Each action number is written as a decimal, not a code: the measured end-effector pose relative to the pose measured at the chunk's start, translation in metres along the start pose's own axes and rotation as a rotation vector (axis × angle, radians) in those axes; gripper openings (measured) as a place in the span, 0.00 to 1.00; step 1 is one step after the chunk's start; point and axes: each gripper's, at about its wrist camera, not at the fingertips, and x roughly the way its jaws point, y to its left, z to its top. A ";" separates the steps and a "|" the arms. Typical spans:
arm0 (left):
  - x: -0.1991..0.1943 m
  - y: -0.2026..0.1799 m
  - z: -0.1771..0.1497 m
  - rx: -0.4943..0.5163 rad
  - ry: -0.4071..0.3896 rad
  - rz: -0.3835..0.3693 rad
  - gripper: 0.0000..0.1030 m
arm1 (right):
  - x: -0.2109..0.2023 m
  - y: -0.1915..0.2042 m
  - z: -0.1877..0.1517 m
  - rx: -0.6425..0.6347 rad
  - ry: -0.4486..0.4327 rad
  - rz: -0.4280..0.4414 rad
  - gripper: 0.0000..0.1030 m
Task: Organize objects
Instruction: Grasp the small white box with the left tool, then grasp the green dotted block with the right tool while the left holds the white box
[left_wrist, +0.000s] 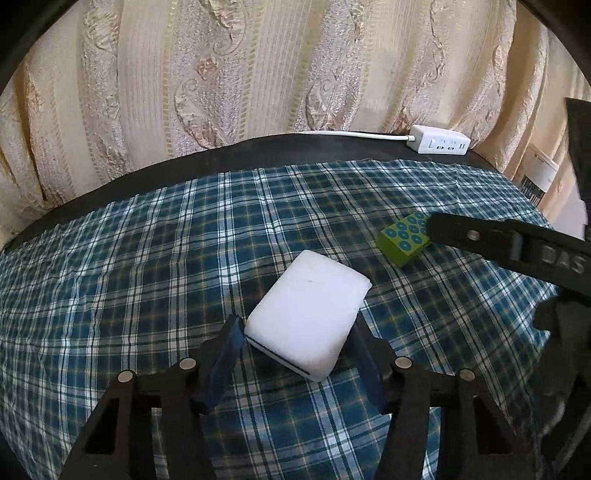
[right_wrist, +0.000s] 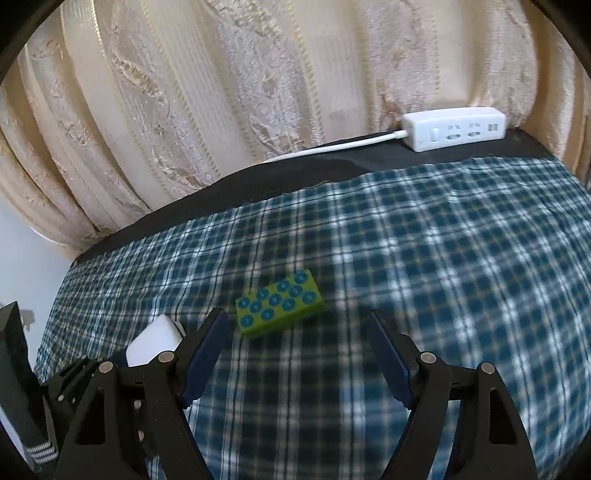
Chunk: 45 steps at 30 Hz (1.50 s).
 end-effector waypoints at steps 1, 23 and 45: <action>0.000 0.000 0.000 -0.004 0.001 -0.004 0.58 | 0.004 0.001 0.002 -0.004 0.005 0.005 0.76; -0.003 0.002 0.000 -0.028 0.002 -0.017 0.57 | 0.040 0.028 0.011 -0.148 0.054 -0.066 0.78; -0.003 0.003 0.001 -0.031 0.002 -0.017 0.57 | 0.015 0.021 -0.008 -0.167 0.024 -0.147 0.60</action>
